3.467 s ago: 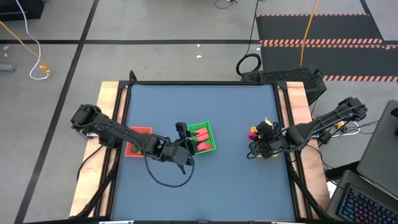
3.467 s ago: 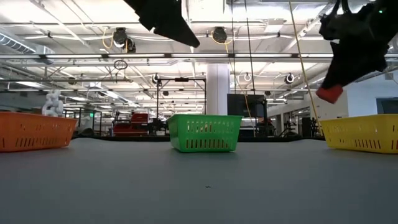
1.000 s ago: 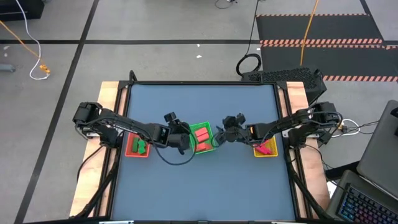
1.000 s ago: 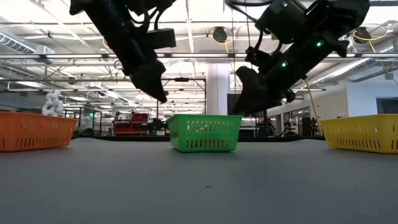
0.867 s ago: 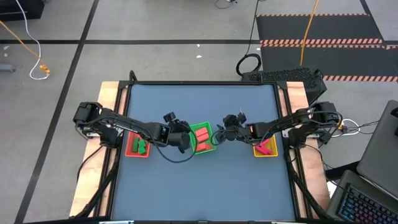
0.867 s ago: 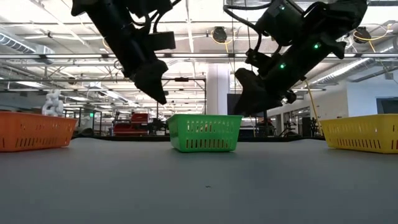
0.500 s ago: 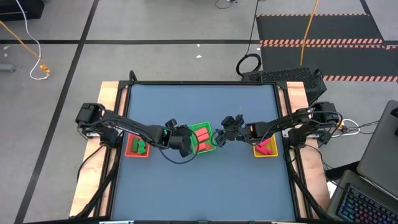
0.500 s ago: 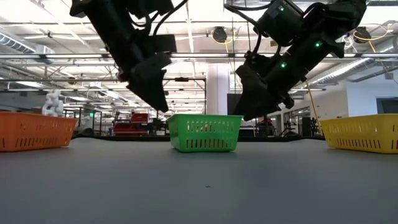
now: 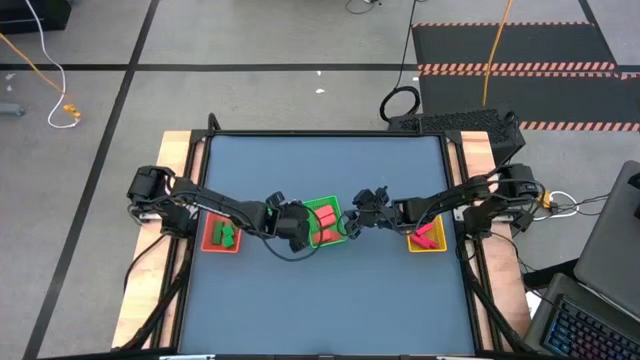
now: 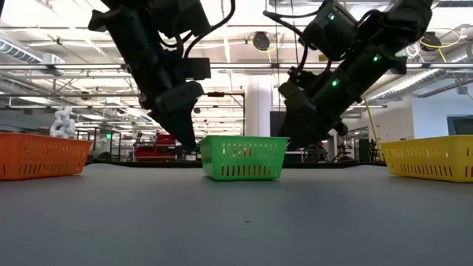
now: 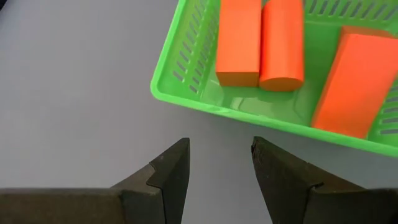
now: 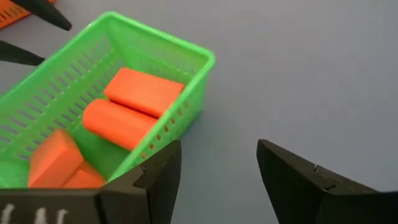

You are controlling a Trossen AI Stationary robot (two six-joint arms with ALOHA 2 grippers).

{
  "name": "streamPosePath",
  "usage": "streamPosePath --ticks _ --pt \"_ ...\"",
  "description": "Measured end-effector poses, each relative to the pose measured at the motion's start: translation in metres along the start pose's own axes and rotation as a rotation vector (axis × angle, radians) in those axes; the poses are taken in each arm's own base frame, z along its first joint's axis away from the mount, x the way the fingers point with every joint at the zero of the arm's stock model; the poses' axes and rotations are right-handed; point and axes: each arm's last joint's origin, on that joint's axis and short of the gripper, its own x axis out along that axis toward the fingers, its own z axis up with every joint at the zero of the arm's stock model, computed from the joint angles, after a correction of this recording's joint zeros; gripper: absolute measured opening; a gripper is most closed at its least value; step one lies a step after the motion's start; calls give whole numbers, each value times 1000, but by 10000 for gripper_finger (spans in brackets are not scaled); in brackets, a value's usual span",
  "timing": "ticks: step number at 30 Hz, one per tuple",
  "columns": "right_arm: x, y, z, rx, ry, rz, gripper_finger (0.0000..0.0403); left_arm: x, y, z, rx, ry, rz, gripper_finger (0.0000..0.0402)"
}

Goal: Sort & place blocks by color
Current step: Adjust the green bin

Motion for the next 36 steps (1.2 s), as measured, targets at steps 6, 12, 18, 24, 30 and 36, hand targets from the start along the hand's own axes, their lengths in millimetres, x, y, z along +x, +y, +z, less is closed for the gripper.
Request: streamPosePath --ticks 6,12,18,24,30,36 --pt "17 3 -8 -7 -2 26 203 1 1 1 -1 -2 0 175" --pt "20 4 -8 -3 -19 38 203 1 1 1 0 -5 -2 175" --pt "20 8 -5 16 -7 105 203 0 -1 3 21 -23 -16 175" --pt "17 13 -11 37 21 126 203 0 -2 4 22 -35 -25 175" --pt "12 20 -17 53 33 151 203 0 -2 5 28 -40 -22 175" --pt "10 23 -18 46 37 160 203 0 -1 5 26 -42 -20 175"
